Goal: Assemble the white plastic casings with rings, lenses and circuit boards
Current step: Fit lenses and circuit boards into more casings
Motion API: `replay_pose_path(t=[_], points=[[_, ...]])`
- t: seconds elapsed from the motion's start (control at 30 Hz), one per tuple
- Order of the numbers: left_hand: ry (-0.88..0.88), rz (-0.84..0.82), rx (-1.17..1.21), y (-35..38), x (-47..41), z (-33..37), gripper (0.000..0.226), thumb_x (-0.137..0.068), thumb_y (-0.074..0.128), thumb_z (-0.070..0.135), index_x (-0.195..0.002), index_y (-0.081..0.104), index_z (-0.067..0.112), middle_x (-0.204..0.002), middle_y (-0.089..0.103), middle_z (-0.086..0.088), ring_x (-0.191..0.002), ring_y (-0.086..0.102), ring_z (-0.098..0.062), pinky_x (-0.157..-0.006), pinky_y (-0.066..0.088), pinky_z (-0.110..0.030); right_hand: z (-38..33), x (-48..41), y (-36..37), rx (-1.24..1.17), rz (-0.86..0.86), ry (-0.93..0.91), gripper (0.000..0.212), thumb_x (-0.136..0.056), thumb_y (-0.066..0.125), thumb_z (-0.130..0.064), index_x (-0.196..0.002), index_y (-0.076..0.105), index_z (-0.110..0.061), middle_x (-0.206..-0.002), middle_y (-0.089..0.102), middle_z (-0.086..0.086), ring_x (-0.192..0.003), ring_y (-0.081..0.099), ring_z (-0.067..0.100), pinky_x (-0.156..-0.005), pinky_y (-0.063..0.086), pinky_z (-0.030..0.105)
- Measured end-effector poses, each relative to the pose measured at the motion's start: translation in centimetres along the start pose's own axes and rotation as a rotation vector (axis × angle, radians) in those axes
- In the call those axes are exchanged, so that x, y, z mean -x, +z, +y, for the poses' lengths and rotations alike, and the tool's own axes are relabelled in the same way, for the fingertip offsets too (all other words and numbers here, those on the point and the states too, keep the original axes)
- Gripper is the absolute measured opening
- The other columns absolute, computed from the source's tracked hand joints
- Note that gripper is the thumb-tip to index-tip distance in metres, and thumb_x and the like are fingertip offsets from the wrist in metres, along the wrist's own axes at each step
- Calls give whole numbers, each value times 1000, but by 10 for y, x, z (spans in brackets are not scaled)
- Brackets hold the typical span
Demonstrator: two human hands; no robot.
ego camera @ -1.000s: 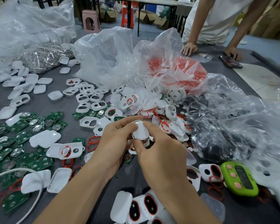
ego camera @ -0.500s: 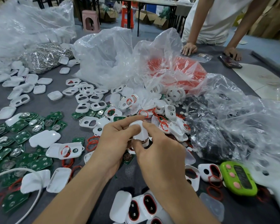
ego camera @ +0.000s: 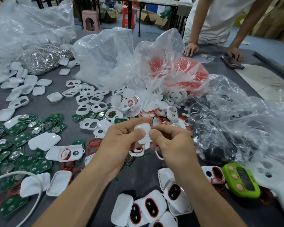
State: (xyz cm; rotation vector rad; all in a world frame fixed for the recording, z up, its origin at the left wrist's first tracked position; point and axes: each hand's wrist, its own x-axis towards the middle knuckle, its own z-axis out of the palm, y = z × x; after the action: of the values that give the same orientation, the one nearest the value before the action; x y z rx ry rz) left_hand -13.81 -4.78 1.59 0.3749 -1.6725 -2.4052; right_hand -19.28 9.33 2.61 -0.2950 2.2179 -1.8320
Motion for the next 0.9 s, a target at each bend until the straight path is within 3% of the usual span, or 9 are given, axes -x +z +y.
replay_pose_path(t=[0.2, 0.3, 0.4, 0.6, 0.77, 0.9], points=[[-6, -62, 51, 1, 2, 0, 27, -96, 58, 1, -118, 74, 7, -107, 76, -12, -89, 71, -19, -78, 61, -29, -2, 0, -4, -153, -36, 61, 14, -92, 75, -18, -79, 80, -18, -55, 65, 3, -40, 49, 4, -39, 36, 11], [-4, -45, -2, 3, 3, -1, 26, -94, 63, 7, -116, 76, 11, -105, 76, -13, -83, 68, -18, -67, 56, -24, 1, 3, -2, -72, 25, 10, 12, -90, 78, -24, -78, 81, -23, -56, 68, 1, -40, 50, 3, -40, 36, 13], [-2, -3, -68, 3, 4, -2, 26, -86, 70, 18, -111, 79, 17, -107, 74, -22, -84, 62, -26, -65, 50, -28, 3, 5, 2, -12, 93, -44, 12, -87, 80, -27, -75, 81, -24, -55, 69, -3, -42, 53, 3, -45, 40, 15], [4, 44, -63, 2, 3, -3, 20, -90, 67, 6, -104, 80, 11, -104, 74, -26, -84, 60, -30, -67, 45, -33, 8, 8, 8, 52, 165, -79, 11, -85, 81, -33, -74, 81, -30, -58, 70, -11, -52, 62, 1, -53, 45, 11], [7, 76, -18, 3, 3, -2, 22, -86, 68, 3, -103, 80, 7, -110, 70, -31, -87, 60, -31, -74, 47, -39, 4, 0, 1, 38, -59, -38, 8, -83, 73, -43, -79, 78, -39, -60, 70, -7, -56, 61, 6, -61, 52, 33], [21, 68, -80, 3, 4, -1, 22, -85, 73, 10, -103, 82, 19, -101, 77, -20, -83, 61, -27, -69, 47, -36, -1, -2, -8, 63, -193, -9, 10, -85, 72, -44, -80, 78, -37, -58, 66, -7, -52, 55, 6, -56, 45, 27]])
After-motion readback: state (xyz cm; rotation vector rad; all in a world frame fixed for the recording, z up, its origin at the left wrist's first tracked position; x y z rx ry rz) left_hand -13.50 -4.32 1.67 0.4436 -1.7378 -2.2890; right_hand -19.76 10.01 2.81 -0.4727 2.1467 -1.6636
